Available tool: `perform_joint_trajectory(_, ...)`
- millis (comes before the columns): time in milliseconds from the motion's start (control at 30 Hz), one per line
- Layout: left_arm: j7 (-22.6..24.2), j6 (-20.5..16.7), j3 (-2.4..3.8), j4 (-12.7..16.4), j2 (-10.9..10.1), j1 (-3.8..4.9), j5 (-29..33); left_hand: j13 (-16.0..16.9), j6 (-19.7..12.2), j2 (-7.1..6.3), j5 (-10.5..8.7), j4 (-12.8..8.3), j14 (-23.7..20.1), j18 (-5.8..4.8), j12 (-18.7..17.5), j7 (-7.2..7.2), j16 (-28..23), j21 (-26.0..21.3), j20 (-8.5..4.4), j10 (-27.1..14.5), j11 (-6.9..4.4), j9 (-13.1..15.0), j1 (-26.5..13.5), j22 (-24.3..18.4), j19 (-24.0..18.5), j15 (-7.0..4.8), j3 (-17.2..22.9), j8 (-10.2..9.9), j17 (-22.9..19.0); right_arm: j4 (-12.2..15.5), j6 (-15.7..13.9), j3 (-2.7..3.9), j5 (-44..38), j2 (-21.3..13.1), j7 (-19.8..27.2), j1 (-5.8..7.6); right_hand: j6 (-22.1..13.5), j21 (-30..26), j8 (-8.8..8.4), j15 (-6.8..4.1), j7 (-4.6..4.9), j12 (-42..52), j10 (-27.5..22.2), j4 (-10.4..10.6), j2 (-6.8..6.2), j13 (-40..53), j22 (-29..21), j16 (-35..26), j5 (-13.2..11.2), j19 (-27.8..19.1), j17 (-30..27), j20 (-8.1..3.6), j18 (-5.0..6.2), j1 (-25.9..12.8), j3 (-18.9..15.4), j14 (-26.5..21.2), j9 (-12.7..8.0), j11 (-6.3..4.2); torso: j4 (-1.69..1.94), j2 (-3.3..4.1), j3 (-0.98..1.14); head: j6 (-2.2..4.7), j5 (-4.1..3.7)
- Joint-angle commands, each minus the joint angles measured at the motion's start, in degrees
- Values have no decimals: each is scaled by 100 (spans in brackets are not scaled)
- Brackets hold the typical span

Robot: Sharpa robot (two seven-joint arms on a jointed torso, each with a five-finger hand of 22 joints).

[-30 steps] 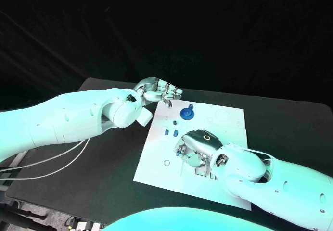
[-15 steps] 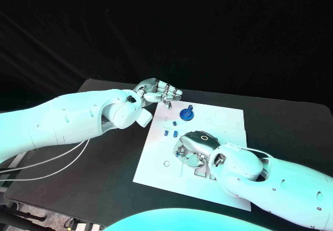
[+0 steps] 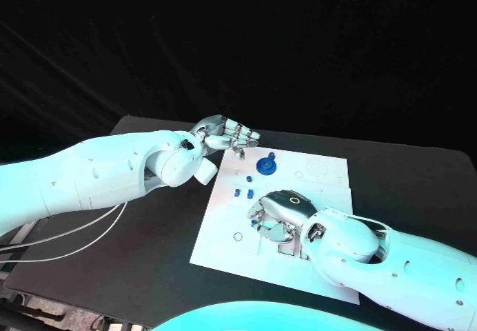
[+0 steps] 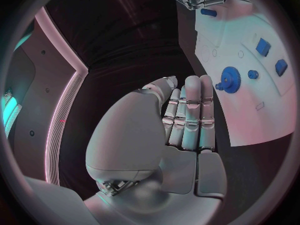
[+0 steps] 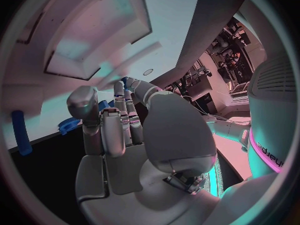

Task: Assemble the parts on the task board

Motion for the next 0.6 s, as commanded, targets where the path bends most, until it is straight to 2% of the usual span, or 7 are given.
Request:
perform_joint_trajectory(33,-23,96,3,-4,16,5,-57,-2,-58,31,-9,-15,-26,80,27,1,15,31,11,-43,10,5,-27,8,26,13,-4,11,-9,44,-246,-6,-3,-84,-185,7,-29,-16,-1,20,-38,27,13,7,-62,17,3,12,10,3,-8,45,-74,-14,-50,306,-9,-26,2,-7,1,17,-27)
perform_joint_trajectory(200,-24,104,2,-20,19,5,-70,-2,-58,31,-9,-15,-27,80,27,1,15,31,11,-43,10,5,-27,8,26,13,-4,11,-9,271,-291,9,130,-352,-206,142,-27,-26,9,18,-61,27,-38,29,-104,0,4,11,16,0,-17,50,-69,-51,-94,302,-18,-24,6,-4,-5,63,-84)
perform_joint_trajectory(333,-21,106,1,-19,10,4,-73,-2,-59,33,-8,-16,-28,80,30,1,15,31,11,-48,10,6,-25,8,27,14,-3,13,-10,503,-289,32,232,-691,-230,304,-13,264,19,17,-71,35,-61,48,-117,-8,168,-86,27,110,-199,53,-122,-71,-121,264,-21,-26,-1,1,-6,90,-122)
perform_joint_trajectory(400,-19,107,1,-16,5,4,-74,-2,-59,33,-8,-16,-28,80,30,1,15,31,11,-48,10,6,-25,8,27,14,-3,13,-10,608,-257,45,361,-900,-237,399,-6,287,23,17,-71,38,-60,51,-114,-8,182,-94,29,120,-213,53,-126,-72,-123,261,-21,-27,1,0,-8,119,-196)
perform_joint_trajectory(467,-5,100,0,-13,-1,4,-74,-2,-59,33,-8,-16,-28,80,30,1,15,31,11,-48,10,6,-25,8,27,14,-3,13,-10,676,-187,54,530,-1107,-218,495,23,339,36,12,-62,52,-54,53,-103,-9,214,-101,43,144,-226,52,-134,-60,-124,258,-19,-33,0,-1,-10,103,-288)
perform_joint_trajectory(600,98,23,-2,4,-20,4,-65,5,-49,46,-7,-40,-25,83,71,-3,23,43,8,-49,5,12,1,13,34,8,9,37,-16,678,-68,61,725,-1413,-169,641,41,437,40,8,-54,78,-29,46,-114,-7,272,-97,60,184,-224,50,-150,-43,-133,260,-21,-37,-26,-3,-13,119,-411)
